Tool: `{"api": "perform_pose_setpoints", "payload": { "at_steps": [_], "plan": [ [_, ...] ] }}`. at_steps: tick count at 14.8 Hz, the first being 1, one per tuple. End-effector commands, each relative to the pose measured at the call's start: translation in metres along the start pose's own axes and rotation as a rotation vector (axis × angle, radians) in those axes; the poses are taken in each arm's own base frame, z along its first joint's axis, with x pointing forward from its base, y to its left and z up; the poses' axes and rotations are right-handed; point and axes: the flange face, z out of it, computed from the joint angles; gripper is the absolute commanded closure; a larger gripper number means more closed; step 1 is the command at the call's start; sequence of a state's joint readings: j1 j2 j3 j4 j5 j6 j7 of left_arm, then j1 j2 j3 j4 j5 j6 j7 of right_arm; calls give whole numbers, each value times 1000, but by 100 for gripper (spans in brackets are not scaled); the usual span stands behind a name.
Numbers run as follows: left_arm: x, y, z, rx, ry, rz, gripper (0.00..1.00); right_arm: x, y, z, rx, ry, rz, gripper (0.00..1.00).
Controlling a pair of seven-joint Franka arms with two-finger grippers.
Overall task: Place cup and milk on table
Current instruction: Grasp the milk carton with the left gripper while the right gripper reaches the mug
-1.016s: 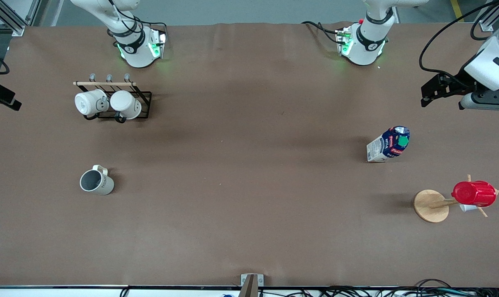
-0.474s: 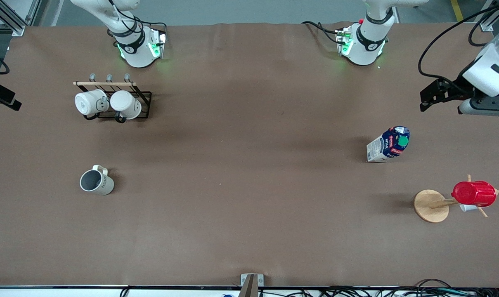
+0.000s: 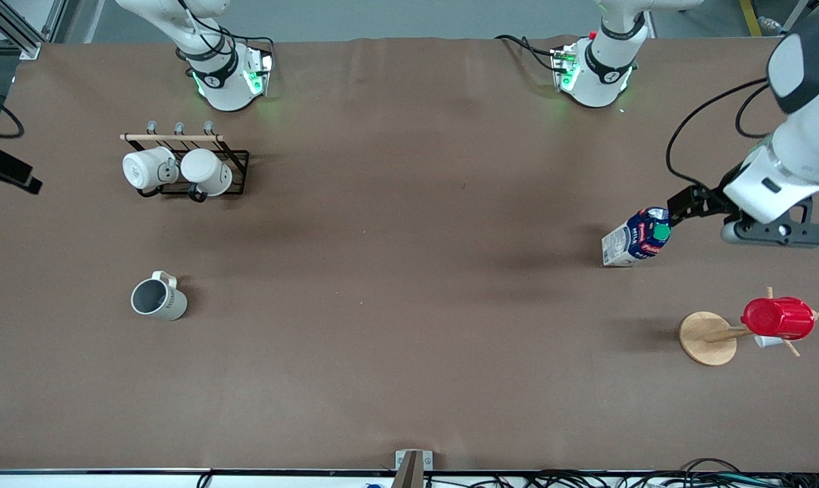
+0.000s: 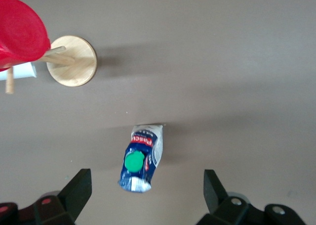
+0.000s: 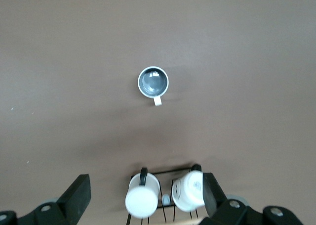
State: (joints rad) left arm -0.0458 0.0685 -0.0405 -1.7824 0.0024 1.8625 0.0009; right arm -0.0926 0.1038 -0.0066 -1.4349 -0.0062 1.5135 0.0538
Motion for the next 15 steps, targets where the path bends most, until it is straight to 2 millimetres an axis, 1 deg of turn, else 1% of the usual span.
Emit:
{"api": "perform_pose_setpoints", "payload": {
  "at_steps": [1,3,6,8,9,10,11,12,13,15],
  "plan": [
    [-10,-3,31,-3,-2,-9,0,43,2,64,12,-27,-33,0],
    [-15,-3,57,-3,-7,-9,0,66,2,109,12,-15,-33,0],
    [-21,-8,100,-2,21,-11,0,85,7,184,10,33,-69,0],
    [-28,-7,125,-3,13,-12,0,93,30,231,6,66,-106,0],
    [-34,-8,135,-2,2,-13,0,94,37,249,3,82,-128,0],
    [-38,-10,144,-2,-7,-14,0,94,40,269,2,87,-138,0],
    [-42,-16,150,-2,-8,-20,0,91,40,285,0,88,-140,0],
    [-44,-18,155,-2,-7,-7,0,88,39,299,-2,89,-152,0],
    [-46,-24,163,-2,-8,4,0,81,39,316,-2,85,-167,0],
    [-46,-28,165,-2,-8,10,0,68,39,341,-4,102,-173,0]
  ]
}}
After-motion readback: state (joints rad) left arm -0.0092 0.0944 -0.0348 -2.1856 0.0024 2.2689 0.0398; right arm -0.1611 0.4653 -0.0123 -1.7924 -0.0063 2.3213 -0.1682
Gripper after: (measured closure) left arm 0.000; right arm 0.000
